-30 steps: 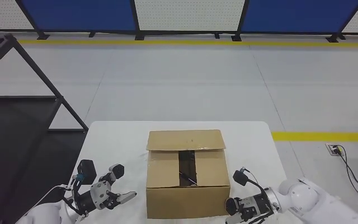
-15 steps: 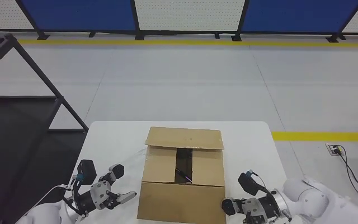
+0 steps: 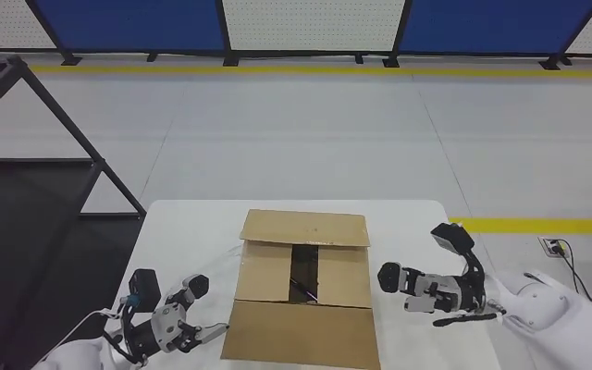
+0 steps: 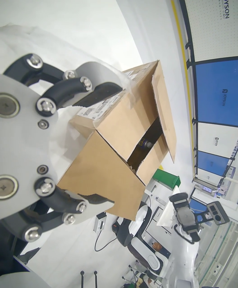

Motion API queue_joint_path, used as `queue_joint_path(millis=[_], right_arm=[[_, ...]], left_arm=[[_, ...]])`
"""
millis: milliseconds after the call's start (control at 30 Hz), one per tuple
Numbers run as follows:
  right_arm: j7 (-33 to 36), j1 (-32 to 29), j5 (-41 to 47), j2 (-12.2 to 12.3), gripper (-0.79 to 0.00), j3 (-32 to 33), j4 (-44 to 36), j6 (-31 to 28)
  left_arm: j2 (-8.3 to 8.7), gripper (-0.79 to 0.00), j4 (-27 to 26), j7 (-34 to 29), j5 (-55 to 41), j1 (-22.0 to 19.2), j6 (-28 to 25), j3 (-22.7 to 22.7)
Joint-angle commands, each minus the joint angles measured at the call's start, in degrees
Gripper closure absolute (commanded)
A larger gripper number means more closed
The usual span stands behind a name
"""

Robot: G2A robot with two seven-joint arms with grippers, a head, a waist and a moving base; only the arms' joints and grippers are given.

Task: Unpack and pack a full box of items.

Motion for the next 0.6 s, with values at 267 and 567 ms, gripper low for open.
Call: queue_joint_path(millis=[267, 567], right_arm=[[0.07, 0.01, -1.01, 0.02, -0.785, -0.04, -0.05, 0.01], [-4.78, -0.8, 12.78, -3.35, -0.785, 0.9, 5.08, 14.76]], left_arm=[[0.25, -0.785, -0.32, 1.23, -0.08, 0.79, -1.93, -0.42], [0.4, -0.785, -1.75, 4.17, 0.47, 2.02, -0.95, -0.79]])
